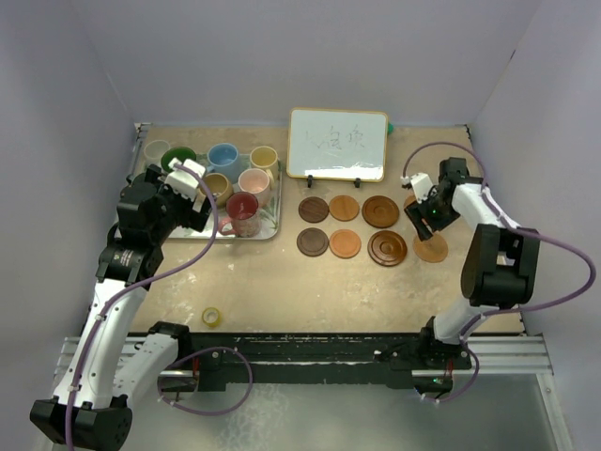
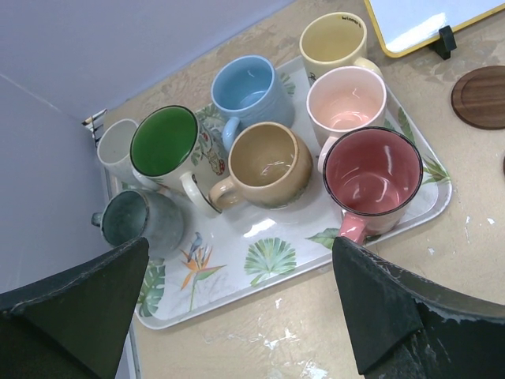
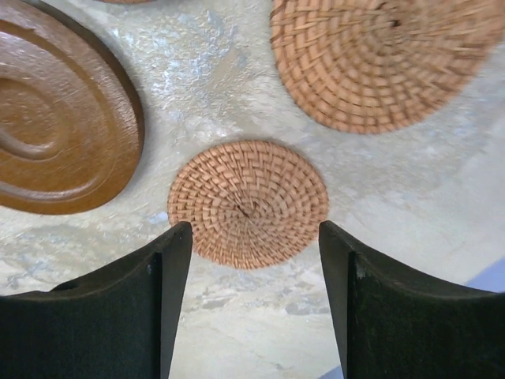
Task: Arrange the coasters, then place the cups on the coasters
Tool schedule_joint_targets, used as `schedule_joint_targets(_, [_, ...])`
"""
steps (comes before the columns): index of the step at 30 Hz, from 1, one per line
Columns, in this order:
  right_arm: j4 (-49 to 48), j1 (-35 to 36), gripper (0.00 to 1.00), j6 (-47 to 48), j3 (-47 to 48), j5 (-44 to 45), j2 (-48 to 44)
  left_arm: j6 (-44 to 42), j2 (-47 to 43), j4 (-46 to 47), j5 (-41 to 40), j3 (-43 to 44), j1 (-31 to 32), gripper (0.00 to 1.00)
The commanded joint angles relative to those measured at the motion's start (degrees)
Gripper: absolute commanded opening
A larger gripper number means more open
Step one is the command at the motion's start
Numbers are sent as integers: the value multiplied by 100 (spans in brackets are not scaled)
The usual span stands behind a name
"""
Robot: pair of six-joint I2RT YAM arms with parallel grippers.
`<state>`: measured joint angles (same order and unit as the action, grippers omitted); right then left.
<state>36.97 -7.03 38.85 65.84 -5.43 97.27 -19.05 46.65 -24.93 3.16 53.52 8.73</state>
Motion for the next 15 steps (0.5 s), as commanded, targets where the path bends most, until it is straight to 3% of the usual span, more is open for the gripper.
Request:
schedule_joint_targets(1, [429, 64, 70, -427, 439, -268, -736, 108, -10, 217, -218, 124, -38, 95])
schedule_joint_targets(9, [933, 245, 78, -1271, 789, -819, -1831, 229, 452, 64, -109, 379, -43, 95])
schedule_joint_targets(15, [1060, 940, 82, -1809, 860, -682, -2387, 409, 879, 160, -59, 413, -47, 96])
